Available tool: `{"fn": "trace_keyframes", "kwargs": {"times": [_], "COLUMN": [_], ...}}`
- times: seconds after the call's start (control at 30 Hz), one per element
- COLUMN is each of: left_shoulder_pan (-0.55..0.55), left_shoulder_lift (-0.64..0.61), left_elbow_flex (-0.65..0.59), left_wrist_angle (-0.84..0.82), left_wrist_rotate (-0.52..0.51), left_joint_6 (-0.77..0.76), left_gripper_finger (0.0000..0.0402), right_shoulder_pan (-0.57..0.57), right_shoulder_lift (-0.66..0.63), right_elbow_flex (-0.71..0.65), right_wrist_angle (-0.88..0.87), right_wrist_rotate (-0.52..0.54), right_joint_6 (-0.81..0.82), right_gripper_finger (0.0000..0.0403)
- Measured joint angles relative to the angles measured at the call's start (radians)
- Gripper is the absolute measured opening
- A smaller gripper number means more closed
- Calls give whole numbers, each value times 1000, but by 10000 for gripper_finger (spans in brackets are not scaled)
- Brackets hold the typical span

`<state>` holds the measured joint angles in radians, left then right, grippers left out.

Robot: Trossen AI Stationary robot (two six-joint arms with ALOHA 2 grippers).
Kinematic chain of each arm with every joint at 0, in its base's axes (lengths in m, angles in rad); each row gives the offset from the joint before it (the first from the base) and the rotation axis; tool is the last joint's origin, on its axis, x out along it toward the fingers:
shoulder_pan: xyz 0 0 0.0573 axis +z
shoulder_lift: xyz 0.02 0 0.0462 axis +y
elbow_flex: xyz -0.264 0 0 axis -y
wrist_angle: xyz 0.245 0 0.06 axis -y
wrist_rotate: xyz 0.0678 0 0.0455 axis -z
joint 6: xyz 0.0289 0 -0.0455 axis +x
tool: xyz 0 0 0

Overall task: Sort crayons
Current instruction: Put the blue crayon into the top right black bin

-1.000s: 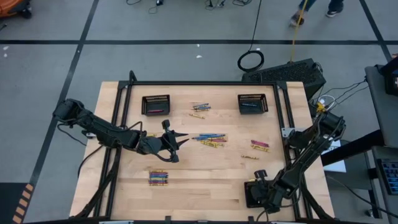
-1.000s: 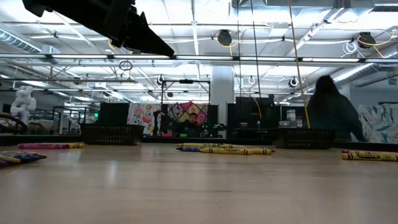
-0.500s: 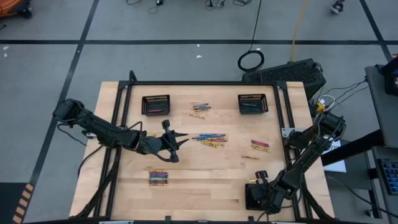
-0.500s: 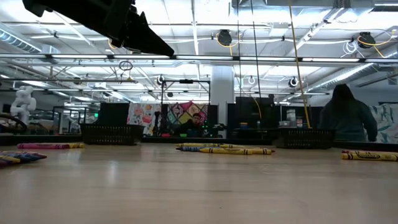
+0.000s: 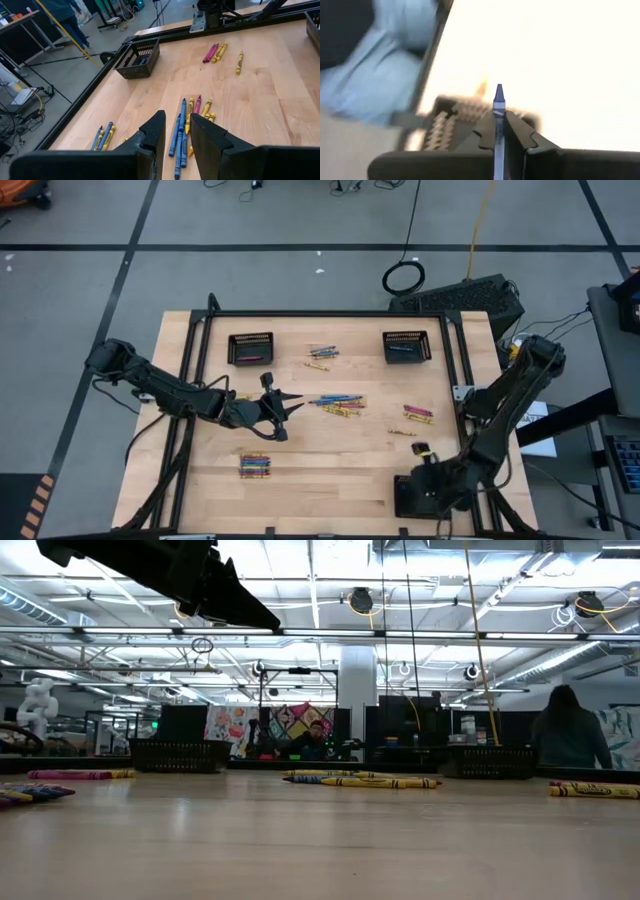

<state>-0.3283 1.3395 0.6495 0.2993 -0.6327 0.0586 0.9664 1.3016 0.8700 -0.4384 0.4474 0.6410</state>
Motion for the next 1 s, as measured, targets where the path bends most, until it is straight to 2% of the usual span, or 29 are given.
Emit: {"fn": "trace_keyframes", "kwargs": {"times": [0.1, 0.13, 0.2, 0.3, 0.43, 0.5, 0.57, 0.67, 0.77, 0.93, 1.0], "left_shoulder_pan": [0, 0, 0, 0, 0, 0, 1, 2, 2, 2, 2], "left_shoulder_lift": [0, 0, 0, 0, 0, 0, 0, 0, 0, 0, 0], "left_elbow_flex": [0, 0, 0, 0, 0, 0, 0, 0, 0, 0, 0], "left_wrist_angle": [0, 0, 0, 0, -1, -1, 0, 7, 7, 7, 7], "left_wrist_rotate": [0, 0, 0, 0, 0, 0, 0, 0, 0, 0, 0], "left_joint_6": [0, 0, 0, 0, 0, 0, 3, 3, 3, 1, 1], "left_gripper_finger": [89, 89, 89, 89, 89, 89, 89, 89, 89, 89, 89], "right_shoulder_pan": [-42, -72, -165, -365, -682, -848, -1017, -1240, -1406, -1554, -1583], "right_shoulder_lift": [-62, -82, -143, -282, -489, -564, -602, -588, -530, -420, -373], "right_elbow_flex": [1, -3, -40, -153, -331, -404, -464, -517, -521, -521, -521], "right_wrist_angle": [-49, -76, -109, -63, 143, 277, 417, 542, 539, 526, 511], "right_wrist_rotate": [279, 342, 353, 264, 135, 34, -110, -267, -321, -427, -425], "right_joint_6": [-268, -352, -509, -713, -988, -1124, -1207, -1251, -1263, -1263, -1264], "right_gripper_finger": [1, 1, 1, 0, 0, 0, 0, 0, 0, 0, 1]}}
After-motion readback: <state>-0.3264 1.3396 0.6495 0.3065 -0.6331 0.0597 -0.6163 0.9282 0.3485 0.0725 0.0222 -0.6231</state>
